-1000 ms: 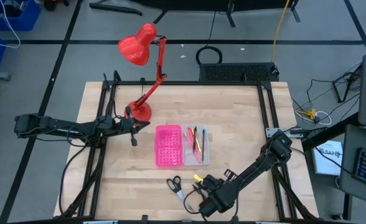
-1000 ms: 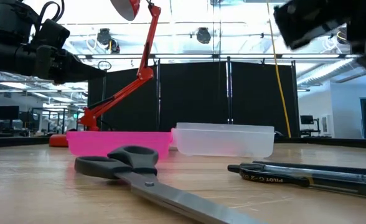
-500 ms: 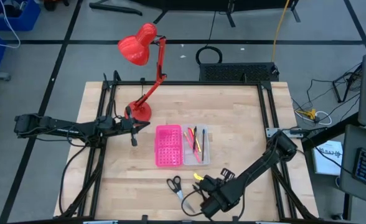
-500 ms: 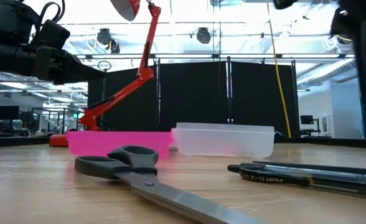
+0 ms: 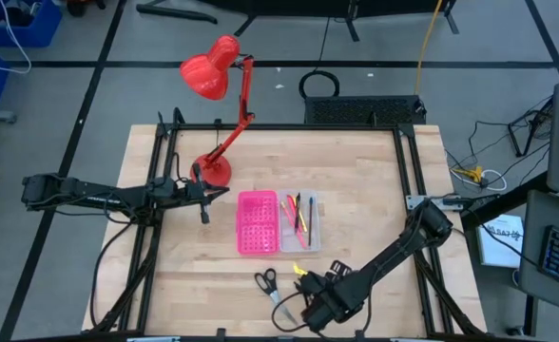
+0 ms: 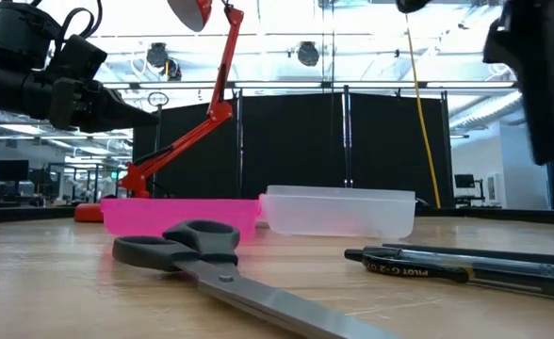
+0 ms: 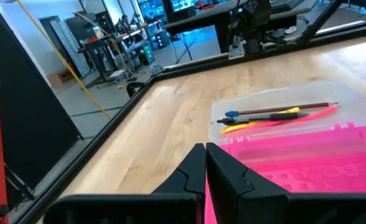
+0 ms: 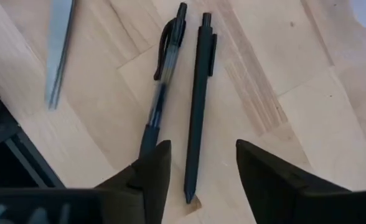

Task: Pick & place school supplies into a supply box
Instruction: Put the right black pen into the pink supply box

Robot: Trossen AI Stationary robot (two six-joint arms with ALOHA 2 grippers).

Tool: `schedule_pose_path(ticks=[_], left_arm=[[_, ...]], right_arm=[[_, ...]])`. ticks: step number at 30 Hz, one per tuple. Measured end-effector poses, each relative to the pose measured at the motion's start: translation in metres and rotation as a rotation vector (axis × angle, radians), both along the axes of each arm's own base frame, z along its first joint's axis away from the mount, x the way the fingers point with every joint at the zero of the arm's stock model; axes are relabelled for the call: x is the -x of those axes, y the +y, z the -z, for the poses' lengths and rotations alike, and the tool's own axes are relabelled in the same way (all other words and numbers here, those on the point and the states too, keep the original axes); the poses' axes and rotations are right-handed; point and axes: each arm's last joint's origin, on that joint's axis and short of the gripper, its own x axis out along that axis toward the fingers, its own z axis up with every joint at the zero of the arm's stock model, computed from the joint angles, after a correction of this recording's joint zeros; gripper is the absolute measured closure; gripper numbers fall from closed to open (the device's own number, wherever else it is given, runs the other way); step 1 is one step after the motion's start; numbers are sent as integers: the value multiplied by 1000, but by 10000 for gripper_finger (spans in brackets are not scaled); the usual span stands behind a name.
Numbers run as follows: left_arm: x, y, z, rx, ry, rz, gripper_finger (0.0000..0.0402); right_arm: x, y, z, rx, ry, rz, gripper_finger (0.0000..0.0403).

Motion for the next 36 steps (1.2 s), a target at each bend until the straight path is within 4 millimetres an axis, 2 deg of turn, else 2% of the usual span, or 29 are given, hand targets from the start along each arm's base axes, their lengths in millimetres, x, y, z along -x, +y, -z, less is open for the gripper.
schedule_pose_path(ticks=[8, 22, 28, 36], left_arm=[[0, 0, 0, 5, 0, 0, 380], [0, 0, 0, 8, -1, 0, 380], [0, 0, 0, 8, -1, 0, 380], [0, 0, 0, 12, -2, 0, 380]], right_arm=[[1, 7, 24, 51, 69, -56, 243], [-3, 6, 43, 21, 150, -111, 243], [4, 1, 54, 40, 182, -105, 250], [15, -5, 84, -39, 223, -123, 269]])
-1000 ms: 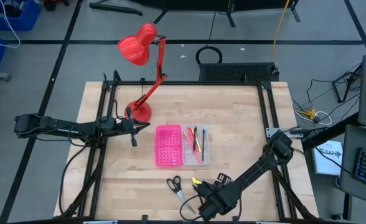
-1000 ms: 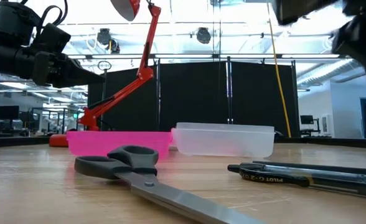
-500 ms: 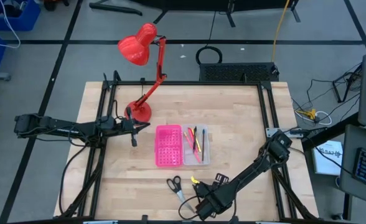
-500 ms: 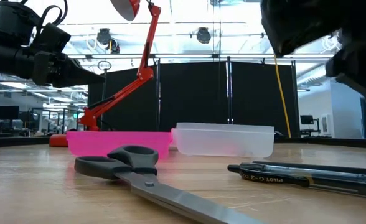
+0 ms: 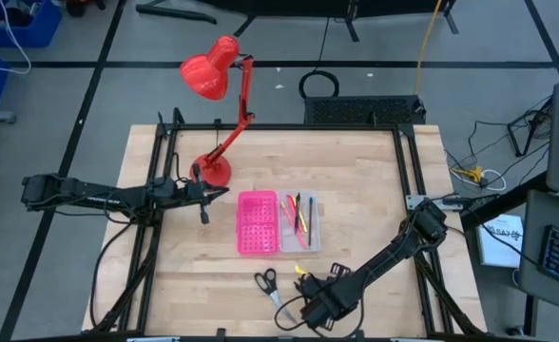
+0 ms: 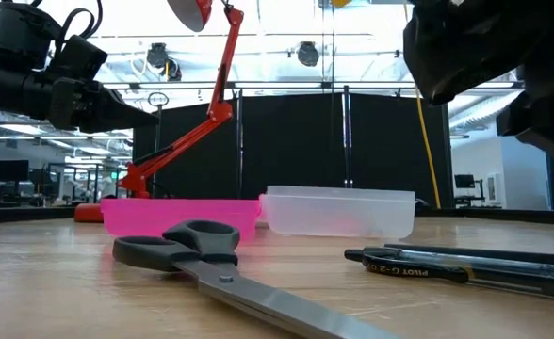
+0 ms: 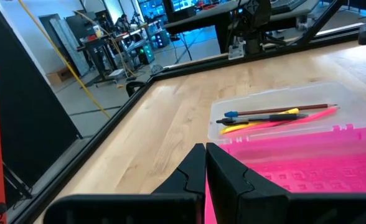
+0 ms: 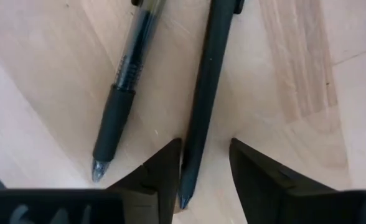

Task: Pick & place school supplies into a supply box
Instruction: Put the right black pen into the pink supply box

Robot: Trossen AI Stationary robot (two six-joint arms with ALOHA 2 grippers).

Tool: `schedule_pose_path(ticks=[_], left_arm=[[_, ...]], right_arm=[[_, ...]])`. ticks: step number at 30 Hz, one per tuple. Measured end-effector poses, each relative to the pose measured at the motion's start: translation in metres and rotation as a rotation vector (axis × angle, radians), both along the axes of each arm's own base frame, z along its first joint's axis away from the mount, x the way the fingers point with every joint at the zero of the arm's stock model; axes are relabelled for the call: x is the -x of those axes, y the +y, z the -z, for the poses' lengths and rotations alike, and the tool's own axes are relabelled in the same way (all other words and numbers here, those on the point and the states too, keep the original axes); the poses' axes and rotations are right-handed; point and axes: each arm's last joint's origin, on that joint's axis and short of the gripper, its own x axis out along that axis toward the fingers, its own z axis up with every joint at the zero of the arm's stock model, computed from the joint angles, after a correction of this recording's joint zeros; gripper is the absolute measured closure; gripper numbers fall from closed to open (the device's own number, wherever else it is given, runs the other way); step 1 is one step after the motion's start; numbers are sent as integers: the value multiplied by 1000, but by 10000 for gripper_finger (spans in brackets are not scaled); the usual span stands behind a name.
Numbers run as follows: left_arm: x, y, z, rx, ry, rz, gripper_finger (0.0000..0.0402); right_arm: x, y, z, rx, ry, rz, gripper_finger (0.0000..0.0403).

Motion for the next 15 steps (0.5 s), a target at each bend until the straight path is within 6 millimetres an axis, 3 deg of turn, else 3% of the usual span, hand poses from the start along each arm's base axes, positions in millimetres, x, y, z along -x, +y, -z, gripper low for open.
schedule_pose_path(ticks=[6, 12, 15], left_arm=[[0, 0, 0, 0, -1, 0, 380], [0, 0, 0, 0, 0, 0, 380], [0, 0, 0, 0, 0, 0, 380]], right_arm=[[2, 0, 6, -7, 1, 33, 297], [3, 1, 6, 1, 7, 130, 379], [5, 3, 7, 9, 1, 137, 383]])
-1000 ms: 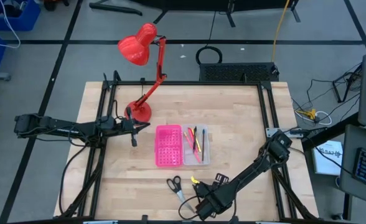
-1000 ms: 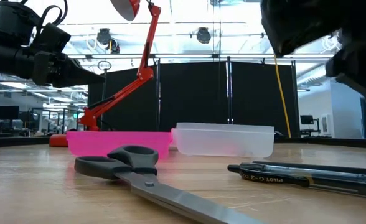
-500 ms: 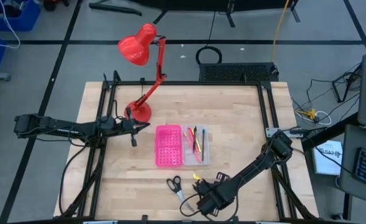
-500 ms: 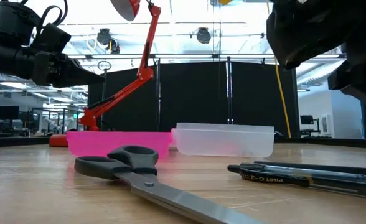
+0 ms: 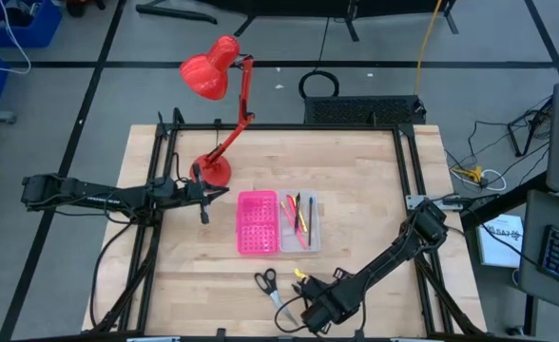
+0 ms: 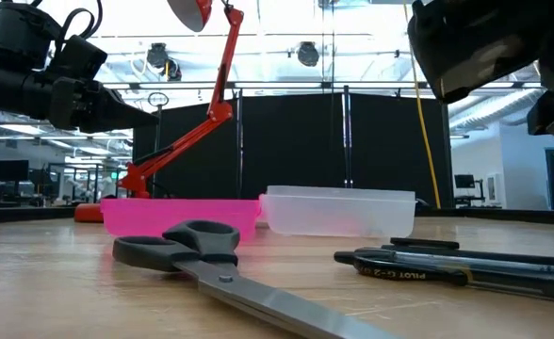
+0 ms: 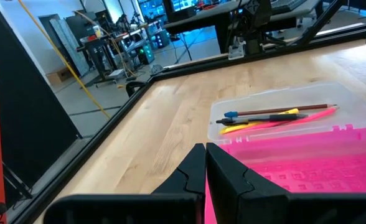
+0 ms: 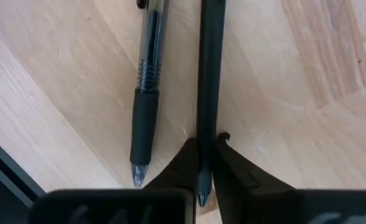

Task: Pick & place school supplies into a supply box
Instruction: Put the right black pen into the pink supply box

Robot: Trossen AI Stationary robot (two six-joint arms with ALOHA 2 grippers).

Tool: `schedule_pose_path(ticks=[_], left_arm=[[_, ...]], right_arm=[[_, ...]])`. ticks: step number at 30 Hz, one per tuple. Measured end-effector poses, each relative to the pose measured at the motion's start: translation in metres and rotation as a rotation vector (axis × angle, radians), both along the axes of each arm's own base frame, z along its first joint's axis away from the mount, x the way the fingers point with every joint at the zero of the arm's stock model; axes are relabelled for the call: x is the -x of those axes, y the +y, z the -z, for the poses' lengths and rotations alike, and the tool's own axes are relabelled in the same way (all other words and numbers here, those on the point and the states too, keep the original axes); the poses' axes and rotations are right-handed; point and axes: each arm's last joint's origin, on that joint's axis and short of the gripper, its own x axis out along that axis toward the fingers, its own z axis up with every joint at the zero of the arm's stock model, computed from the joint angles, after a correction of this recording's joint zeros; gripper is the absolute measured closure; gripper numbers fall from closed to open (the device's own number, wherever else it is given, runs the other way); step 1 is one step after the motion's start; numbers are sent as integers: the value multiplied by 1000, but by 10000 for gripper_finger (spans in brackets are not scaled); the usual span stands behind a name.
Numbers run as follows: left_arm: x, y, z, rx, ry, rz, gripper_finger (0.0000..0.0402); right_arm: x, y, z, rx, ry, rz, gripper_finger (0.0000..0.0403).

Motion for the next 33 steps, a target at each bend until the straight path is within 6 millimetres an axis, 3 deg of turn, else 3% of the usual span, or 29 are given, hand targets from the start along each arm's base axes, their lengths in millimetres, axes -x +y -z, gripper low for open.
schedule_pose_path(ticks=[5, 8, 14, 20, 25, 30, 33], left_arm=[[0, 0, 0, 0, 0, 0, 380], [0, 0, 0, 0, 0, 0, 380], [0, 0, 0, 0, 0, 0, 380], [0, 0, 0, 1, 0, 0, 380], [0, 0, 0, 4, -2, 0, 380], [0, 0, 0, 3, -1, 0, 380], [0, 0, 0, 3, -2, 0, 380]], right_arm=[[2, 3, 0, 8, -1, 41, 366], [4, 3, 0, 51, -23, 50, 376], [10, 3, -16, 153, -119, 58, 384], [22, -9, -43, 278, -152, 132, 384], [30, -21, -78, 339, -222, 195, 384], [25, -36, -106, 353, -396, 302, 384], [10, -52, -124, 326, -563, 434, 384]])
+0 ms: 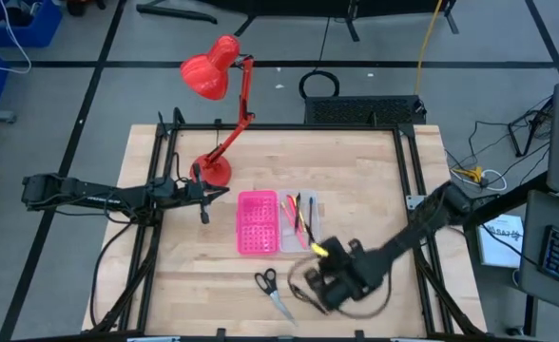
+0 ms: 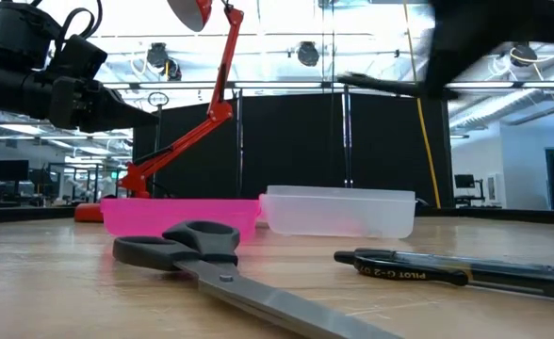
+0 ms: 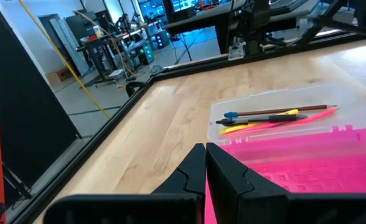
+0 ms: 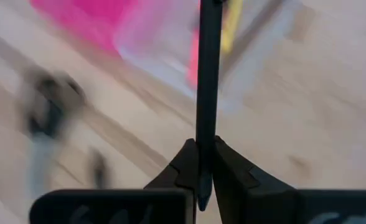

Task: Pick & place school supplies into a supply box
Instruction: Put the right black pen into the pink supply box

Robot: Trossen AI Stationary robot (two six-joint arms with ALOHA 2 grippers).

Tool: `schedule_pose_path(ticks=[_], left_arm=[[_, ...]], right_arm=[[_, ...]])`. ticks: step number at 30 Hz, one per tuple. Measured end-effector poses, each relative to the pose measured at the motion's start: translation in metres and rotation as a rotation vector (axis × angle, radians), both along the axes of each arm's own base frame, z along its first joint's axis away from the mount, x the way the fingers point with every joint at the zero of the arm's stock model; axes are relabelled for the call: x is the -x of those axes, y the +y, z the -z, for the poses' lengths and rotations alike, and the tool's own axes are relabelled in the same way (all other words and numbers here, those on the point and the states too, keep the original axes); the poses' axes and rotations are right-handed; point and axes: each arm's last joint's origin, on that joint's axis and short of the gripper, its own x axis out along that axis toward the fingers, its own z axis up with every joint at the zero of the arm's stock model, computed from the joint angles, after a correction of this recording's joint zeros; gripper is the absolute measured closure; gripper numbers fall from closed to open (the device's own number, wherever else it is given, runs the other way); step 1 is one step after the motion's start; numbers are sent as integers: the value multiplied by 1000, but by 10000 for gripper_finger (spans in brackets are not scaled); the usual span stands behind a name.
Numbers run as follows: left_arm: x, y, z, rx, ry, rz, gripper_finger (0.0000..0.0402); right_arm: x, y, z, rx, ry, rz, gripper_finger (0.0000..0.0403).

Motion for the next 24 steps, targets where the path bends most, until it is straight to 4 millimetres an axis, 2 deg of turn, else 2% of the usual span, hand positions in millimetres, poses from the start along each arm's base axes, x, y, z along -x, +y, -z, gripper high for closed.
schedule_pose_path(ticks=[6, 10, 13, 19, 24], left_arm=[[0, 0, 0, 0, -3, 0, 380], [0, 0, 0, -1, -4, 0, 380], [0, 0, 0, -1, -3, 1, 380], [0, 0, 0, -7, 3, 3, 380], [0, 0, 0, -7, 3, 3, 380]], right_arm=[[-50, -54, -30, -118, -280, 89, 384], [-77, -94, -27, -164, -301, 82, 384], [-88, -117, -16, -214, -241, 78, 384], [-101, -132, 15, -234, -138, 71, 384], [-103, -132, 21, -269, -111, 68, 384]])
